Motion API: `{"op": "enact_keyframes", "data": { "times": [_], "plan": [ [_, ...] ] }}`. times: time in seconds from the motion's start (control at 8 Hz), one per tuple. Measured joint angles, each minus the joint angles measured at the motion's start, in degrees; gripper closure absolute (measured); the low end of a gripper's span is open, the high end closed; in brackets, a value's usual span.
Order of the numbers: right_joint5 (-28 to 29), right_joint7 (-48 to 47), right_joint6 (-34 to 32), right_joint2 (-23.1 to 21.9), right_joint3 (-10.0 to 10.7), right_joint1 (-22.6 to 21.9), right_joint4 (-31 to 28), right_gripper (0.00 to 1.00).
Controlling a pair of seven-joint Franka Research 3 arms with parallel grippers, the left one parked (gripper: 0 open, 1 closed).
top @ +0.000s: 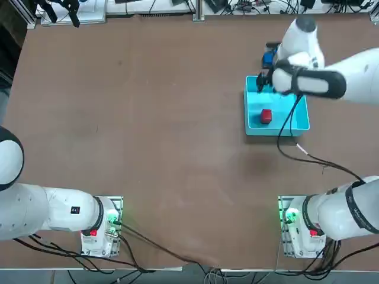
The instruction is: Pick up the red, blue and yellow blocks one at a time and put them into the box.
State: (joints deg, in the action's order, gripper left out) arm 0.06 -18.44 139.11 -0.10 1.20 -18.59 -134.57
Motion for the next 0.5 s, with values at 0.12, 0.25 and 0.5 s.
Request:
{"op": "enact_keyframes", "data": {
  "times": [0.12,0.25,0.5],
  "plan": [
    [0.00,3.01,-1.97,2.93,0.17,2.78,5.71,0.00],
    [0.00,5.10,-4.93,7.58,0.32,4.89,13.05,0.00],
    [0.00,6.42,-9.34,19.18,0.38,7.03,28.51,0.00]
  ]
}}
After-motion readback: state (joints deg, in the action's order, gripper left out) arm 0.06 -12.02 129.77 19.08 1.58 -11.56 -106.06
